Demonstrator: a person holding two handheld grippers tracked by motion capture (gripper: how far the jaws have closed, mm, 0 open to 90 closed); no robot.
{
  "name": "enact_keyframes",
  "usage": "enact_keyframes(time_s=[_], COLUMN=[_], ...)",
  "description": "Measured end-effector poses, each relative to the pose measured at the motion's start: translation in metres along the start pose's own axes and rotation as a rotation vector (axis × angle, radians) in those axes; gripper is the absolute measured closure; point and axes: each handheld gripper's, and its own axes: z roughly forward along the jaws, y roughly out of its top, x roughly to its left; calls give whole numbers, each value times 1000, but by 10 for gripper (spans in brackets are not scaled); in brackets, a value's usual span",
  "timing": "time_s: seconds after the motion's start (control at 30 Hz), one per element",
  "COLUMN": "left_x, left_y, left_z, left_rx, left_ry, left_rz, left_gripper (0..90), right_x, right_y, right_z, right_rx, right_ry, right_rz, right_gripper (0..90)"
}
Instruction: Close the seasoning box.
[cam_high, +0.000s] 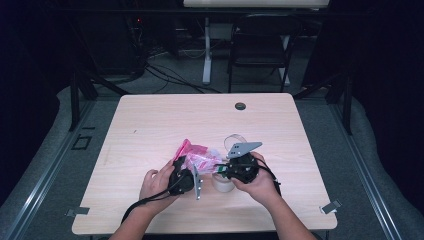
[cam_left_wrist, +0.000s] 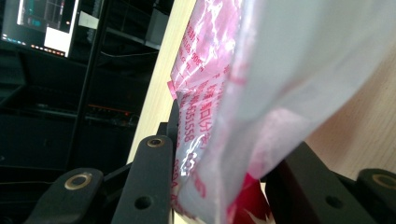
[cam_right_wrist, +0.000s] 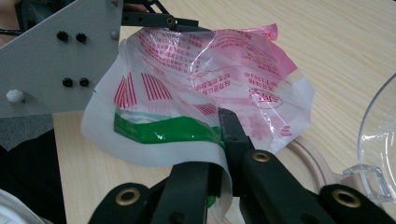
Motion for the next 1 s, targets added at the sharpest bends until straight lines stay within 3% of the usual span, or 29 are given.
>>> enact_keyframes(time_s=[0.47,0.77,1.0], left_x=[-7,-11,-11], left_y=[-3,-3,-6], left_z=[3,6,8], left_rx=[-6,-13,-27], left_ry=[-39,-74,-114], left_rz=[-31,-44,-91], left_gripper=[723,733,735], right_x=[-1,2,6], right_y=[1,3,5], right_z=[-5,-7,-7], right_rx=[-35,-72,-96], right_ry=[11,9,4], right_rz=[3,-3,-10], right_gripper=[868,755,674])
